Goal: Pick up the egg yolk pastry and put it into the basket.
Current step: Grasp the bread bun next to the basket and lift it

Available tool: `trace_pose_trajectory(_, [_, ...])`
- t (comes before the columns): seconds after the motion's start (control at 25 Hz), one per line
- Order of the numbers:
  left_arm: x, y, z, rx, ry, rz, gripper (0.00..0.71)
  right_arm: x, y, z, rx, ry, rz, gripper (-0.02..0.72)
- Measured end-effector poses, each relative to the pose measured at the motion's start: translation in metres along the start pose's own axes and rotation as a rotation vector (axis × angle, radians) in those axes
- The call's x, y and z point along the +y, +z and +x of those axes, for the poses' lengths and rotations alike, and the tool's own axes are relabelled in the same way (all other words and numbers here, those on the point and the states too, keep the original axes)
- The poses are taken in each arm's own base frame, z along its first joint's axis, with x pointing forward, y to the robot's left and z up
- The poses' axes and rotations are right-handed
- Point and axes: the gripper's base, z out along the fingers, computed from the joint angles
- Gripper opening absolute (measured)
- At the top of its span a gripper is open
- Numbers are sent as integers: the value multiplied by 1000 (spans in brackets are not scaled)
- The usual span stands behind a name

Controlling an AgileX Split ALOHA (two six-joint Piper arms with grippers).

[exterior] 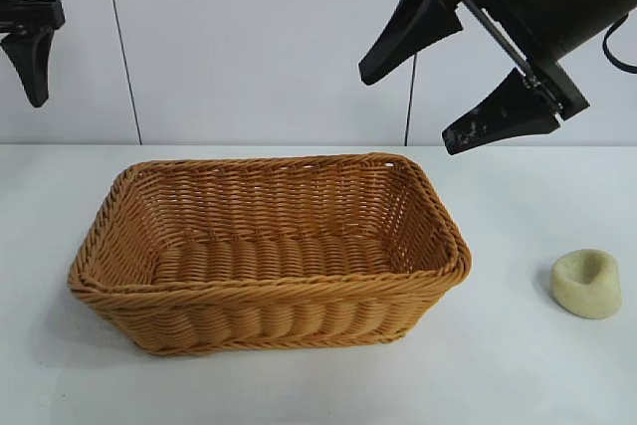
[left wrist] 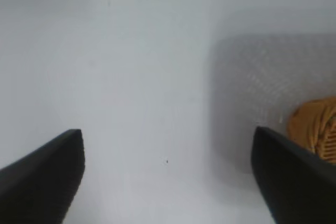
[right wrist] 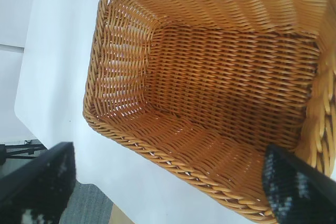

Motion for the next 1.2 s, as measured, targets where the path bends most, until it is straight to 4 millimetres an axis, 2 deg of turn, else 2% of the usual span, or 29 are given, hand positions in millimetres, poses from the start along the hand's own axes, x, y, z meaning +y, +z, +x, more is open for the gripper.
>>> trace_pose_trajectory(0.2, [7, -35, 71, -41, 7, 4, 668, 0, 0, 0, 0, 0, 0, 663])
trace_pose_trajectory(0.32, [12, -46, 117, -64, 7, 6, 667, 0, 0, 0, 0, 0, 0, 663])
trace_pose_trajectory(0.52, [19, -38, 189, -107, 10, 10, 665, 0, 0, 0, 0, 0, 0, 663])
trace_pose_trajectory(0.68, [23, -24, 233, -200, 11, 19, 665, 0, 0, 0, 0, 0, 0, 663])
trace_pose_trajectory(0.84, [26, -18, 265, -311, 12, 29, 665, 0, 0, 0, 0, 0, 0, 663])
trace_pose_trajectory(1.2, [29, -39, 297, -574, 20, 51, 665, -1, 0, 0, 3, -6, 6, 663])
